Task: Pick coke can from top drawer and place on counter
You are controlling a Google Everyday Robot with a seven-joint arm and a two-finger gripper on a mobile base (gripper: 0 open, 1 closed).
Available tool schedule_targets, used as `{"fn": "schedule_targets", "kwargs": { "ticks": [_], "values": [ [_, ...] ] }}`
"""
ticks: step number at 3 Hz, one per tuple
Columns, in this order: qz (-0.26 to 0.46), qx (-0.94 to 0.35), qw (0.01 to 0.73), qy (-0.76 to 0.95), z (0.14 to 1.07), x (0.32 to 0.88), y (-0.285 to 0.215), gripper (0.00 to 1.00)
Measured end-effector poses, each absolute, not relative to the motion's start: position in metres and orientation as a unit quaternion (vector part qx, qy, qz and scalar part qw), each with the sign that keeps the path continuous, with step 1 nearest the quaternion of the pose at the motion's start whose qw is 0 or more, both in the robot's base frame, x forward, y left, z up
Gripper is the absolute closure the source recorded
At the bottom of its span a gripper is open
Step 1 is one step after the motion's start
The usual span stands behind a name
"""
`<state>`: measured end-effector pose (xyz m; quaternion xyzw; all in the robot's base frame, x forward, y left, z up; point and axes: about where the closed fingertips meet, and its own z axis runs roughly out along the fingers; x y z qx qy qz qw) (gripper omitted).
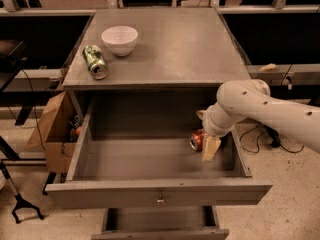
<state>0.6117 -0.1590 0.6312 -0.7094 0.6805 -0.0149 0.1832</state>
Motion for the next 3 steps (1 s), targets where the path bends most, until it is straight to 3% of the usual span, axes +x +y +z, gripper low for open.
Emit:
{"fn": "schedule_targets", "kwargs": {
  "ticks": [3],
  "values": [
    [-0.037,-0.711,0.133,0.689,0.617,0.629,-0.159,0.66]
  ]
}}
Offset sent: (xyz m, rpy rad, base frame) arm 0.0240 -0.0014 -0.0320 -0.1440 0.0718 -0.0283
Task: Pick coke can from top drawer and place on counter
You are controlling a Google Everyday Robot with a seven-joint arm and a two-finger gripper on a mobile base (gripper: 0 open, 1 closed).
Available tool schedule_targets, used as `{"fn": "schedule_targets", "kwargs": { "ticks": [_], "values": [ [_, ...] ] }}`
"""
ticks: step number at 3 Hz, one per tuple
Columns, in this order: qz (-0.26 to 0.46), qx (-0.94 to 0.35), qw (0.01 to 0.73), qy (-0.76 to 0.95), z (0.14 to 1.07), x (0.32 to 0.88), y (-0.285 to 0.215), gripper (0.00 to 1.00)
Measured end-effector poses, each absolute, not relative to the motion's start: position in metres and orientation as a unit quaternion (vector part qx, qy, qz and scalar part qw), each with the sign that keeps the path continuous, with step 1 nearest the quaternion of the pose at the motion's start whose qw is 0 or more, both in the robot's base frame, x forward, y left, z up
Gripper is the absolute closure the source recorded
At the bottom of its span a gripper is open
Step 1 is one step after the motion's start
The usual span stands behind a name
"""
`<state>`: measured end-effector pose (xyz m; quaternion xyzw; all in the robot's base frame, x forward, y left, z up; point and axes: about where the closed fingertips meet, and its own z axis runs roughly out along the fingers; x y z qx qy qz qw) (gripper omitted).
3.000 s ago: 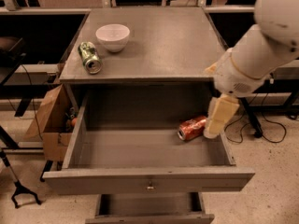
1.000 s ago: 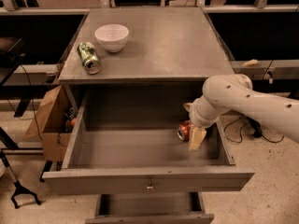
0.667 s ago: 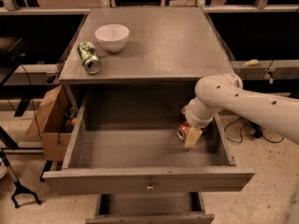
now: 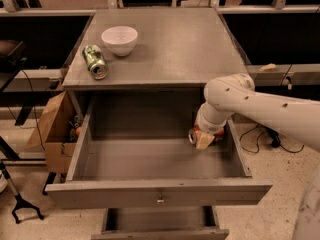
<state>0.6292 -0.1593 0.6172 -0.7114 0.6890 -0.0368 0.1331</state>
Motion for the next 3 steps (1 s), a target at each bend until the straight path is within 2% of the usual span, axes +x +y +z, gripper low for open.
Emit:
{"fn": "schedule_targets", "kwargs": {
  "ticks": [1,2,3],
  "values": [
    [-0.039,-0.714,0.159,0.68,0.654,0.62,-0.151,0.88],
    [-0.031,-0.726,0.212,0.653,0.745,0.587,-0.139,1.0],
    [-0.016,-0.736,0.244,0.631,0.818,0.56,-0.131,1.0]
  ]
}}
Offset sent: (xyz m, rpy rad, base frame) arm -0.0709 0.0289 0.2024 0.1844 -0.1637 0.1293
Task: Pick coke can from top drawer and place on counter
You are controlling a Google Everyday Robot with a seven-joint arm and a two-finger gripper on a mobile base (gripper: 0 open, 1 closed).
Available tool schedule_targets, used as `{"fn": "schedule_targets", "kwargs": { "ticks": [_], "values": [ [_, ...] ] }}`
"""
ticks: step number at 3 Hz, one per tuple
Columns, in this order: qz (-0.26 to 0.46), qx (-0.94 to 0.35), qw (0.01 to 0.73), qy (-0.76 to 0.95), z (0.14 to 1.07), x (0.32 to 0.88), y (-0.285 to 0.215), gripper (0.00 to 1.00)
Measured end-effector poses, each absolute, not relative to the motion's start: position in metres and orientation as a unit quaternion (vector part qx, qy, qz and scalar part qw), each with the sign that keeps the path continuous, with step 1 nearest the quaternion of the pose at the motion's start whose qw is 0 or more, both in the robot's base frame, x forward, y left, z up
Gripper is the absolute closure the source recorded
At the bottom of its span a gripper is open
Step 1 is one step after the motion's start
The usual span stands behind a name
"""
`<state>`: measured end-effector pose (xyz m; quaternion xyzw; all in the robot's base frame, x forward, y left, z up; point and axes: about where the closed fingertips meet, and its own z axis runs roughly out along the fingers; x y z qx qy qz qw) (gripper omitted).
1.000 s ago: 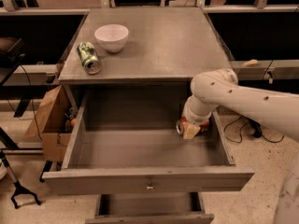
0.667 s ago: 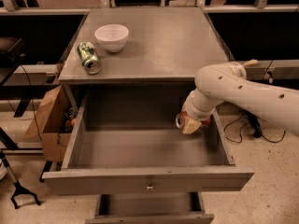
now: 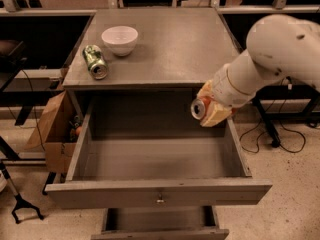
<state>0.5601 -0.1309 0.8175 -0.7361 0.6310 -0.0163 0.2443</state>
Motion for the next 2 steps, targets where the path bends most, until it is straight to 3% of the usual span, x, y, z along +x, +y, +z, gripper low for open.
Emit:
{"fn": "schedule_targets", "kwargs": {
  "ticks": [1,2],
  "values": [
    [-0.017,-0.74,0.267,0.618,0.886,0.563,-0.112,1.0],
    [-0.017,-0.74,0.277,0.613,0.933,0.599,-0.072,1.0]
  ]
}}
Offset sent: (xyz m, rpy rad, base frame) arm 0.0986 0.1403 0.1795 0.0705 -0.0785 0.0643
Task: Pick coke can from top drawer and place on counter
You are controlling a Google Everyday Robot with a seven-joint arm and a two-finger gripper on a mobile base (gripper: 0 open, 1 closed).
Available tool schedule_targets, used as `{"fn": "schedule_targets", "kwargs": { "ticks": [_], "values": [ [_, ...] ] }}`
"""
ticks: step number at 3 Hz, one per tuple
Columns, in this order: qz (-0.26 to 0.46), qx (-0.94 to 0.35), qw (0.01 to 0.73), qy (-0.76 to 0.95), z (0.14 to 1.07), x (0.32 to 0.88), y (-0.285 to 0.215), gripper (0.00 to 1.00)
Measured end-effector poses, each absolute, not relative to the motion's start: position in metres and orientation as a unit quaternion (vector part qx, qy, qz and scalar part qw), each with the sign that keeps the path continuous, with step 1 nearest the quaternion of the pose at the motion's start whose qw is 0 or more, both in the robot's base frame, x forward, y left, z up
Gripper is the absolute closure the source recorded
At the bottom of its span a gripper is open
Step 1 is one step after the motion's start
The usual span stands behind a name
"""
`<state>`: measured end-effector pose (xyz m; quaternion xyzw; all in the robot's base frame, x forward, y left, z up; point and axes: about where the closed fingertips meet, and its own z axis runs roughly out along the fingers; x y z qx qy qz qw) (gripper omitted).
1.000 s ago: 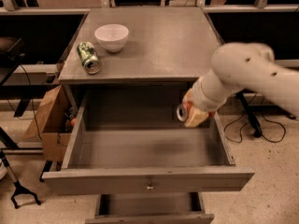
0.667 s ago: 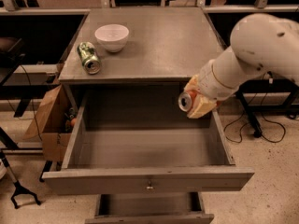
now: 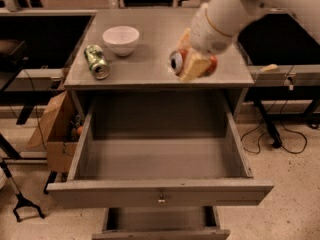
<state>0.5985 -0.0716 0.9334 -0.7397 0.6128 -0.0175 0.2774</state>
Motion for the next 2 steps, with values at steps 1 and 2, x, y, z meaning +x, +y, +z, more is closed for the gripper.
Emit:
{"fn": "schedule_targets", "kwargs": {
  "ticks": [1,2],
  "values": [
    [-0.016,-0.734,0.283,0.618,0.951,0.651,-0.018,1.0],
    [-0.021,-0.719,0.267,0.642,0.938,0.698,0.023,1.0]
  ]
}}
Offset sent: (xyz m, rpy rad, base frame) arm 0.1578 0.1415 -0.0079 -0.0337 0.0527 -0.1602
